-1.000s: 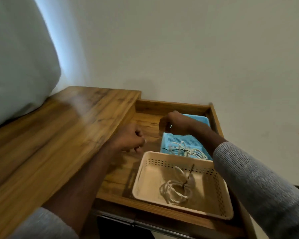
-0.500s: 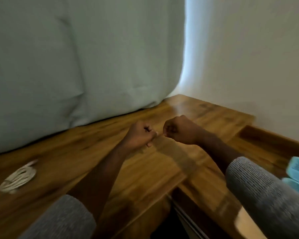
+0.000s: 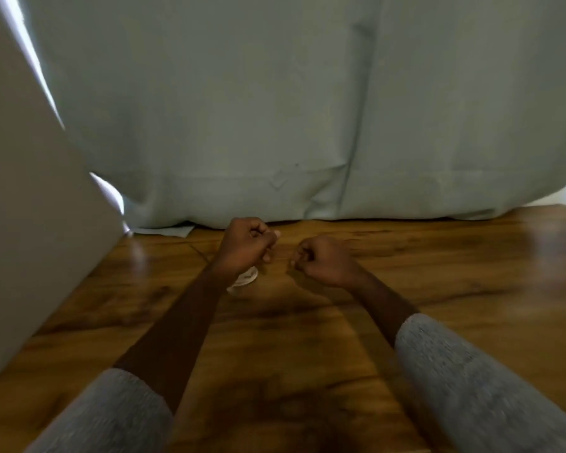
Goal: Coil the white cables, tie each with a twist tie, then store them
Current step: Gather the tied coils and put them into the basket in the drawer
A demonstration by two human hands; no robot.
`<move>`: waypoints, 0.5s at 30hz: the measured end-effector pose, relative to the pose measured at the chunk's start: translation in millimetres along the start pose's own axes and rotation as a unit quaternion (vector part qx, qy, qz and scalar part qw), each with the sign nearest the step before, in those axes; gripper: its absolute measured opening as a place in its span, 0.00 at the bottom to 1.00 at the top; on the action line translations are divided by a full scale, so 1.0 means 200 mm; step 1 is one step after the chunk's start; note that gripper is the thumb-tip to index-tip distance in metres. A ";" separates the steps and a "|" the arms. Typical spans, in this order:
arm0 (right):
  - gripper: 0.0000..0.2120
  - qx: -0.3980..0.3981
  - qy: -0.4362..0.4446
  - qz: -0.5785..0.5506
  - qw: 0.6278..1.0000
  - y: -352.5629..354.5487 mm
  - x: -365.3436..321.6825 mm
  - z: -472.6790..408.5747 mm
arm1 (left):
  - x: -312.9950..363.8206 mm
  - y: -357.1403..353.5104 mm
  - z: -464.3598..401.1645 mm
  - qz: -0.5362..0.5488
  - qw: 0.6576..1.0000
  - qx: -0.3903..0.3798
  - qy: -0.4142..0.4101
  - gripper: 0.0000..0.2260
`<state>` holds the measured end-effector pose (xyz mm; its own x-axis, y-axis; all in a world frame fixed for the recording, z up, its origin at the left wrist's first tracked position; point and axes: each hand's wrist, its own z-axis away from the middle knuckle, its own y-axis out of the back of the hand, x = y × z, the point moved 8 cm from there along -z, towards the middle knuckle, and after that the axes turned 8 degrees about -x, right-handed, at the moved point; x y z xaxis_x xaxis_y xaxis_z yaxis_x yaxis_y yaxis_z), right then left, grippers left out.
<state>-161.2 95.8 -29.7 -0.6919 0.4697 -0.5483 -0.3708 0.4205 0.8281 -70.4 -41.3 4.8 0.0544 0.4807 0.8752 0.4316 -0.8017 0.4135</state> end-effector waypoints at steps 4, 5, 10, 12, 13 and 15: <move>0.08 0.054 -0.022 -0.092 0.994 -0.18 -0.11 -0.15 | -0.18 0.26 0.04 -0.032 0.998 0.047 0.037 0.10; 0.12 0.067 -0.034 -0.106 0.992 -0.21 -0.13 -0.18 | -0.22 0.32 0.04 -0.043 0.996 0.056 0.049 0.10; 0.20 0.045 -0.111 -0.117 0.986 -0.36 -0.16 -0.28 | -0.38 0.42 0.09 -0.071 0.992 0.071 0.076 0.09; 0.19 0.028 -0.134 -0.113 0.984 -0.38 -0.16 -0.29 | -0.40 0.42 0.11 -0.078 0.991 0.075 0.077 0.09; 0.16 0.020 -0.142 -0.114 0.983 -0.39 -0.15 -0.29 | -0.42 0.42 0.11 -0.080 0.991 0.075 0.079 0.09; 0.11 0.014 -0.157 -0.128 0.979 -0.38 -0.13 -0.29 | -0.44 0.39 0.10 -0.081 0.991 0.067 0.081 0.08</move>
<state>-151.2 6.5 -71.2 -0.3522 0.5606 -0.7495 -0.4866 0.5743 0.6583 -24.2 -140.0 -44.8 -0.1667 0.5277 0.8329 0.5385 -0.6589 0.5252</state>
